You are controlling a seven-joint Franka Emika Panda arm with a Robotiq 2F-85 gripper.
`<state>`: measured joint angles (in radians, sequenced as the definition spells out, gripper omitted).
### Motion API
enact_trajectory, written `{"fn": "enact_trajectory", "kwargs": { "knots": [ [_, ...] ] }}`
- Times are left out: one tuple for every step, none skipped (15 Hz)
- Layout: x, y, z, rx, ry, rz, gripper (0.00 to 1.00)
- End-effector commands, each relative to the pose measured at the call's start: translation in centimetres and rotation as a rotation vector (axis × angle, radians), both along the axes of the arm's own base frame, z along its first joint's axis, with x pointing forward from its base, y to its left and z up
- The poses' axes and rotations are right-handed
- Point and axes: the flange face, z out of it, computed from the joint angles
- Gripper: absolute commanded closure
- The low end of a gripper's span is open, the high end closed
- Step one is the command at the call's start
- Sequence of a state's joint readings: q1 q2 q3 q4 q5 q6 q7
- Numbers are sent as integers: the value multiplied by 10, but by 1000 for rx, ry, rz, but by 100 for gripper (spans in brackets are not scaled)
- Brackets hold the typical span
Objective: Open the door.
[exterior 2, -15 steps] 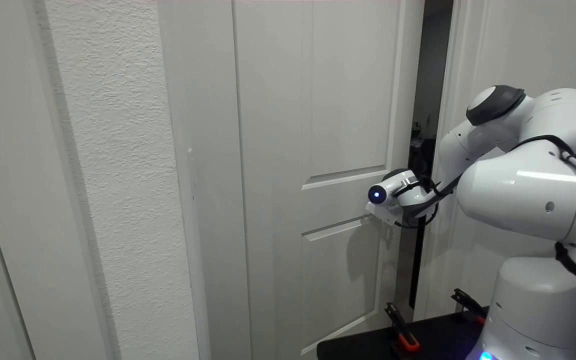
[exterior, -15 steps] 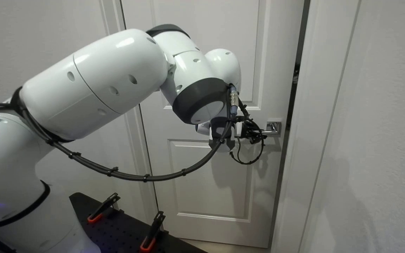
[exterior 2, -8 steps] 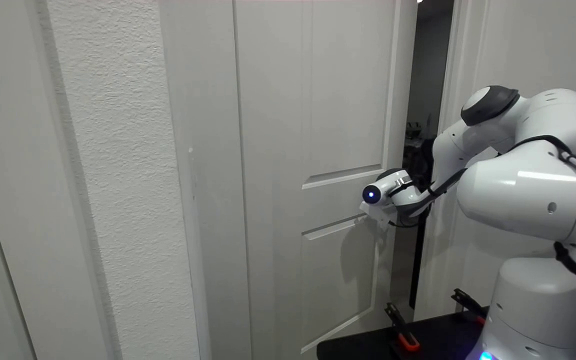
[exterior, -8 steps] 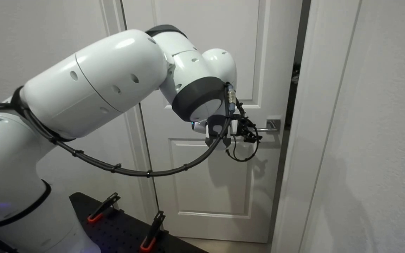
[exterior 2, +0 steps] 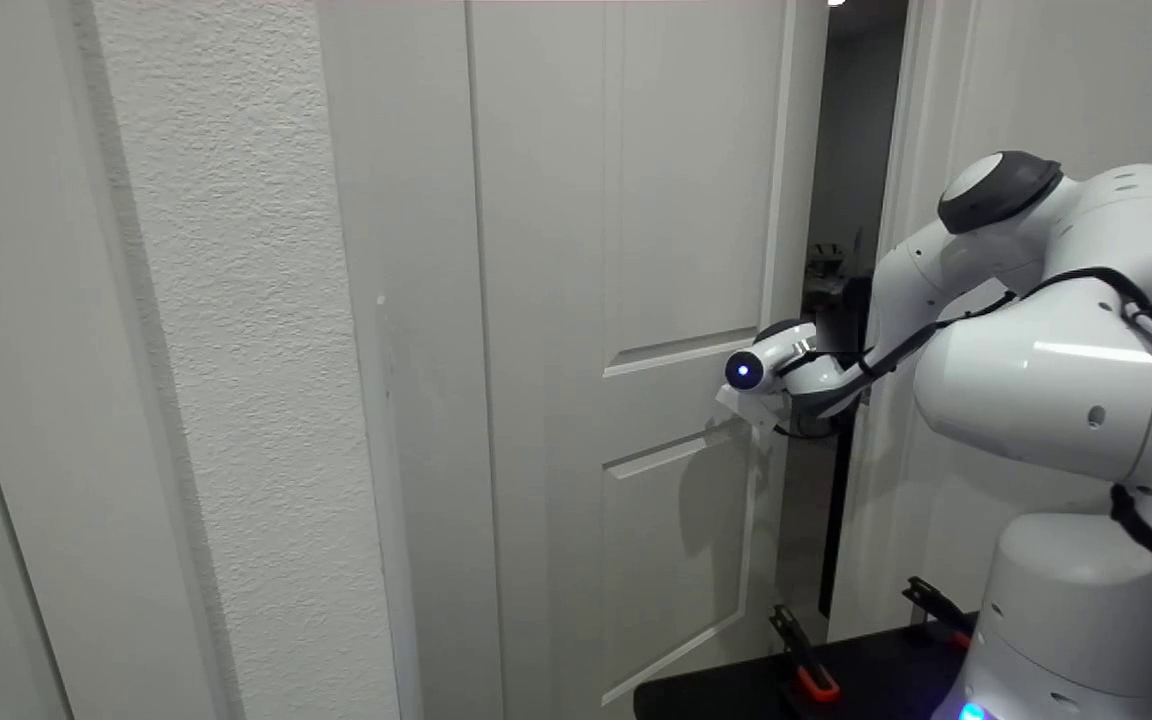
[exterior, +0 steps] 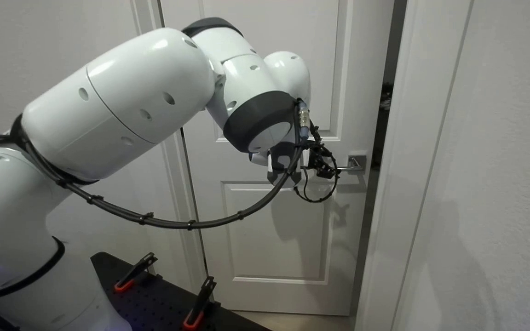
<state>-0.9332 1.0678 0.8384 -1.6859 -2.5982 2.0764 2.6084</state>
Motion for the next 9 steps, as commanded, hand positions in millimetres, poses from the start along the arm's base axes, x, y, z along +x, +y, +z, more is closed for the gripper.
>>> {"fn": "enact_trajectory", "kwargs": {
  "knots": [
    [-27,-4,33,67,15,34,0],
    [-32,-5,39,88,27,40,0],
    [-38,-7,45,108,44,44,0],
    [-44,-11,55,135,52,33,0],
    [-50,-13,61,166,62,31,0],
    [-54,-14,68,193,81,37,0],
    [-58,-15,75,218,97,44,0],
    [-61,-16,84,245,108,48,0],
    [-64,-15,93,271,124,55,0]
  ]
}}
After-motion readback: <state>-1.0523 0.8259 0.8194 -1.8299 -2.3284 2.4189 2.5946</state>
